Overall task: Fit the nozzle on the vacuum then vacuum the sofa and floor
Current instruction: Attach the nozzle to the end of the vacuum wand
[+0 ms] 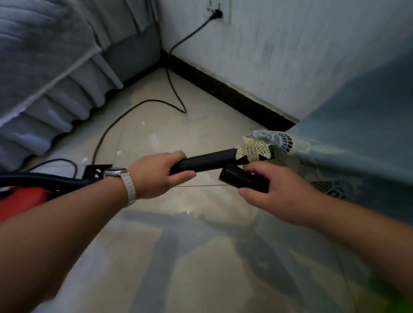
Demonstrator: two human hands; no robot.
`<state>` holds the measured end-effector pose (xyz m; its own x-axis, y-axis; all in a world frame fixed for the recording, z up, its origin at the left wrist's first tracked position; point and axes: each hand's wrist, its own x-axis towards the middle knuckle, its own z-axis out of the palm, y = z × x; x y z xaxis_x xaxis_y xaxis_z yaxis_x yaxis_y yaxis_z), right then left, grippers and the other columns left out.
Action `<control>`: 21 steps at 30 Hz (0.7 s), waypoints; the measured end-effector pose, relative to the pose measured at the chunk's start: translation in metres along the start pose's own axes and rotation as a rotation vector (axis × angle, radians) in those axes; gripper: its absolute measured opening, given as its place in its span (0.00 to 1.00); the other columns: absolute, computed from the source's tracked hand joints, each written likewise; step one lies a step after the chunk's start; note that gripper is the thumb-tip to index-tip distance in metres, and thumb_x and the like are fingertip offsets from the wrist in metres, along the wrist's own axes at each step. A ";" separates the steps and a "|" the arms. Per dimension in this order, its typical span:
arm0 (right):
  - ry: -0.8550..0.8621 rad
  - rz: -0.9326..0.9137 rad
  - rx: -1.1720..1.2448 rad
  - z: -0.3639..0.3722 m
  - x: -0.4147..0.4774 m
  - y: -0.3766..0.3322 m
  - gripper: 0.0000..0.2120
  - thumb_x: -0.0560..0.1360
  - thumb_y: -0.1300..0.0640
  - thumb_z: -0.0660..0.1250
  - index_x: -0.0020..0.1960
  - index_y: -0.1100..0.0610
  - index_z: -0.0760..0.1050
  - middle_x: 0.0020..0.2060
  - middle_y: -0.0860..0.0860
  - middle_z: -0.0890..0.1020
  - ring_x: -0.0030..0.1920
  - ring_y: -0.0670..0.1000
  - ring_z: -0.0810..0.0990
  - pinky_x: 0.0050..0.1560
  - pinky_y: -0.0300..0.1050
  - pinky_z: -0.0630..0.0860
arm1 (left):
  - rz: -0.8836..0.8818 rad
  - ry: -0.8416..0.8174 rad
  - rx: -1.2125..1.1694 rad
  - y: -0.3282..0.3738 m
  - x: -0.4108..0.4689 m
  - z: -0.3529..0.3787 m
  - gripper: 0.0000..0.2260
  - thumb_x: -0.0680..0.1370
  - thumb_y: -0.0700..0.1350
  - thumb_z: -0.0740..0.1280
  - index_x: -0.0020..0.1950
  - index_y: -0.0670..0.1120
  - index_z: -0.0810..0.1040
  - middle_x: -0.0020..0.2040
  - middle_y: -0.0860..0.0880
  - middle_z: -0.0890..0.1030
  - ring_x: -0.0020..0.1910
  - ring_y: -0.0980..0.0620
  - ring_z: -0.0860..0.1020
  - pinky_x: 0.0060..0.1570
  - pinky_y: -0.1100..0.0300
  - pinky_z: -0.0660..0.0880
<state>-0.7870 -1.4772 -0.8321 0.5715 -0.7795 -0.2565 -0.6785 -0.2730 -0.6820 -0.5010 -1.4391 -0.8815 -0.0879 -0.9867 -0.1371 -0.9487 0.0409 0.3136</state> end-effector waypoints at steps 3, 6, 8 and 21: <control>-0.061 -0.065 -0.015 0.011 0.005 -0.019 0.14 0.75 0.46 0.72 0.59 0.43 0.76 0.44 0.43 0.82 0.39 0.43 0.81 0.42 0.41 0.81 | -0.075 0.064 0.085 -0.024 -0.021 -0.016 0.14 0.77 0.65 0.63 0.47 0.54 0.72 0.36 0.54 0.76 0.33 0.54 0.75 0.30 0.59 0.65; -0.016 -0.111 -0.007 0.015 0.011 -0.031 0.12 0.75 0.45 0.71 0.57 0.43 0.75 0.43 0.44 0.81 0.40 0.43 0.81 0.41 0.43 0.81 | -0.138 0.134 0.138 -0.053 -0.037 -0.031 0.21 0.74 0.70 0.59 0.44 0.53 0.73 0.33 0.53 0.76 0.30 0.54 0.74 0.27 0.60 0.64; 0.027 -0.117 0.004 0.015 0.015 -0.034 0.10 0.75 0.45 0.70 0.55 0.42 0.75 0.42 0.43 0.80 0.39 0.43 0.80 0.37 0.40 0.78 | -0.166 0.178 0.209 -0.073 -0.047 -0.039 0.25 0.71 0.73 0.55 0.43 0.52 0.73 0.30 0.52 0.75 0.28 0.53 0.74 0.27 0.60 0.64; 0.017 -0.118 -0.182 0.022 0.029 -0.036 0.10 0.76 0.47 0.69 0.56 0.44 0.75 0.41 0.45 0.80 0.39 0.47 0.79 0.42 0.48 0.79 | 0.021 0.279 0.323 -0.115 -0.076 -0.035 0.34 0.66 0.82 0.38 0.35 0.55 0.67 0.25 0.56 0.69 0.22 0.57 0.68 0.23 0.63 0.57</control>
<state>-0.7361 -1.4772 -0.8305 0.6454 -0.7448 -0.1696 -0.6800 -0.4592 -0.5716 -0.3746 -1.3742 -0.8746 -0.0645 -0.9882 0.1391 -0.9979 0.0648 -0.0025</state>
